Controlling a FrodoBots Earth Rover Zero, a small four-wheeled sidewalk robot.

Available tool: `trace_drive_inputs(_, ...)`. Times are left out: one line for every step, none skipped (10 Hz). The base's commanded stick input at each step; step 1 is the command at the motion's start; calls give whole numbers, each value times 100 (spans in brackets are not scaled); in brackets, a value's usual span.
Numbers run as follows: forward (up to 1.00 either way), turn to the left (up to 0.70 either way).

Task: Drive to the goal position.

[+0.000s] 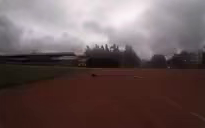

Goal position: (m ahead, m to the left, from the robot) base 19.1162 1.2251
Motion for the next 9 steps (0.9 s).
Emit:
trace_drive_inputs(70,0)
trace_drive_inputs(70,0)
trace_drive_inputs(70,0)
trace_drive_inputs(70,0)
trace_drive_inputs(70,0)
trace_drive_inputs(70,0)
trace_drive_inputs(70,0)
trace_drive_inputs(70,0)
trace_drive_inputs(70,0)
